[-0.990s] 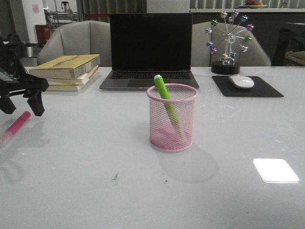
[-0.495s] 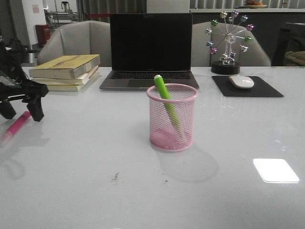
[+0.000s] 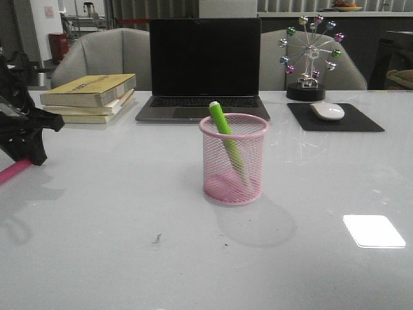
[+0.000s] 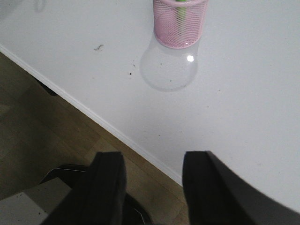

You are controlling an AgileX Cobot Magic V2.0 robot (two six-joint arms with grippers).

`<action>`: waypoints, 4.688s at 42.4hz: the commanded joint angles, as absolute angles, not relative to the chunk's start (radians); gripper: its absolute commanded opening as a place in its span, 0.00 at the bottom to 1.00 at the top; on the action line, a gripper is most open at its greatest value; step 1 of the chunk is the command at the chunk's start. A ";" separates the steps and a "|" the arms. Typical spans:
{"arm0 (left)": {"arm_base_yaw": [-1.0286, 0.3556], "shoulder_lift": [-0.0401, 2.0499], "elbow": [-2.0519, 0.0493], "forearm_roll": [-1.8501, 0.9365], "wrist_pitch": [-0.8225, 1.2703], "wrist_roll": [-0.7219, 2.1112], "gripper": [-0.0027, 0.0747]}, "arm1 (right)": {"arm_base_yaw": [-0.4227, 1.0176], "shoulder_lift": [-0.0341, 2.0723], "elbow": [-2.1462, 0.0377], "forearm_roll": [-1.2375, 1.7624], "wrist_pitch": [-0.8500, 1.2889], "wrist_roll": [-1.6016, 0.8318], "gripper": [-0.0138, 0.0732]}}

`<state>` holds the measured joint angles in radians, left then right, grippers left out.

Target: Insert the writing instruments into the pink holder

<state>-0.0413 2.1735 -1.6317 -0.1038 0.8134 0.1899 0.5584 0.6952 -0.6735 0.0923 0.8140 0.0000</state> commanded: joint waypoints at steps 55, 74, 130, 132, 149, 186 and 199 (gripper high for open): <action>-0.872 1.823 -1.062 -0.322 -0.979 0.151 0.15 | 0.556 0.690 -0.702 0.086 0.754 0.000 0.64; -0.872 1.898 -1.079 -0.322 -0.994 0.149 0.30 | 0.556 0.690 -0.702 0.086 0.754 0.000 0.64; -0.618 0.942 -1.060 -0.171 0.704 0.338 0.50 | 0.556 0.690 -0.702 0.086 0.755 0.000 0.64; -0.618 0.883 -1.008 -0.163 0.706 0.338 0.50 | 0.556 0.690 -0.702 0.086 0.752 0.000 0.64; -0.618 0.504 -0.671 -0.095 0.712 0.191 0.50 | 0.556 0.674 -0.684 0.015 0.706 -0.028 0.64; -0.618 0.494 -0.635 0.011 0.734 -0.054 0.15 | 0.556 0.615 -0.584 0.014 0.628 -0.023 0.22; -0.618 0.494 -0.635 0.013 0.734 -0.054 0.15 | 0.556 0.615 -0.584 0.014 0.628 -0.023 0.22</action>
<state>-0.6185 0.4905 -0.6080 0.0099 0.8018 -0.0442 0.5584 0.6176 -0.5557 0.0177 0.6897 -0.0165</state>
